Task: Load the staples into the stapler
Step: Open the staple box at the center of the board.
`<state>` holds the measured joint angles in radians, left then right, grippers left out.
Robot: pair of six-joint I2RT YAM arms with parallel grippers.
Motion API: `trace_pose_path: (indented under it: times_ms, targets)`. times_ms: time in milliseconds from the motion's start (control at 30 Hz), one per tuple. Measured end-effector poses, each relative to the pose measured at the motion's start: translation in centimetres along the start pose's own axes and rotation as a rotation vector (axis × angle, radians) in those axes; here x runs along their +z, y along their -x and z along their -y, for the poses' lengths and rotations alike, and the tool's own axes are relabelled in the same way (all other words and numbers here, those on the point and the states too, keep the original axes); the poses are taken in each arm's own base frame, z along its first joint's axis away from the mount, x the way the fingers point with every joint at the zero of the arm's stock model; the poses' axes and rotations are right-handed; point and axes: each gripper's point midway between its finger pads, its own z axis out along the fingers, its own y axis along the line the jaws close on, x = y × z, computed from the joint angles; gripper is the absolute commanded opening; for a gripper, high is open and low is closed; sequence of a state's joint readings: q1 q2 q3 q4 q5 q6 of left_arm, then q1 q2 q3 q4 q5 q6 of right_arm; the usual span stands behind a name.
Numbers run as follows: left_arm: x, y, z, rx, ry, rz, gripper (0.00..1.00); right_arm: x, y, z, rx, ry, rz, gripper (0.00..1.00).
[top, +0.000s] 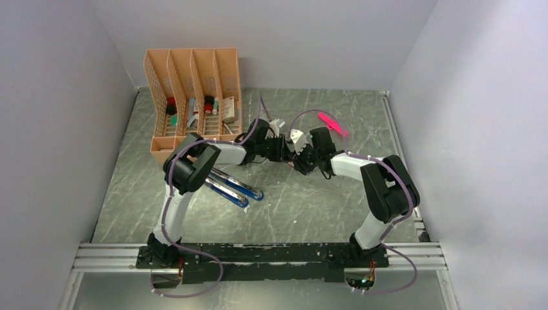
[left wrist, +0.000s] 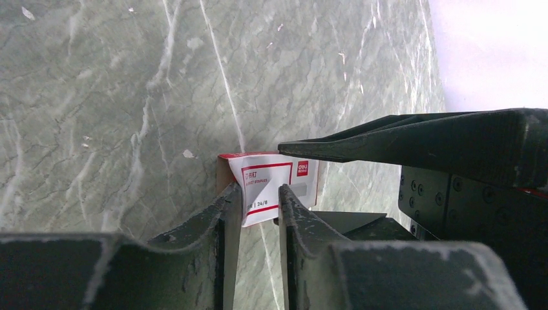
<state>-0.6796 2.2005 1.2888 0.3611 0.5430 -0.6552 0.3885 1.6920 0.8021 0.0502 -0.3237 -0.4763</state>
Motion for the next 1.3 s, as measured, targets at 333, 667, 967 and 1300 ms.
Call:
trace_pose_path:
  times_ms: [333,667,967,1300]
  targets:
    - [0.2,-0.1,-0.2,-0.008,-0.003,0.003,0.16,-0.1,-0.1,0.0,-0.002,-0.003,-0.006,0.39]
    - [0.2,-0.2,-0.5,-0.024,-0.004,0.010,0.07,-0.2,-0.1,0.0,-0.015,-0.007,-0.012,0.47]
    - [-0.2,-0.9,0.5,-0.048,-0.066,-0.033,0.07,-0.1,0.2,-0.4,-0.046,0.000,-0.009,0.52]
    - [-0.9,-2.1,0.9,-0.050,-0.114,-0.089,0.07,0.1,0.5,-1.3,-0.063,0.030,-0.001,0.54]
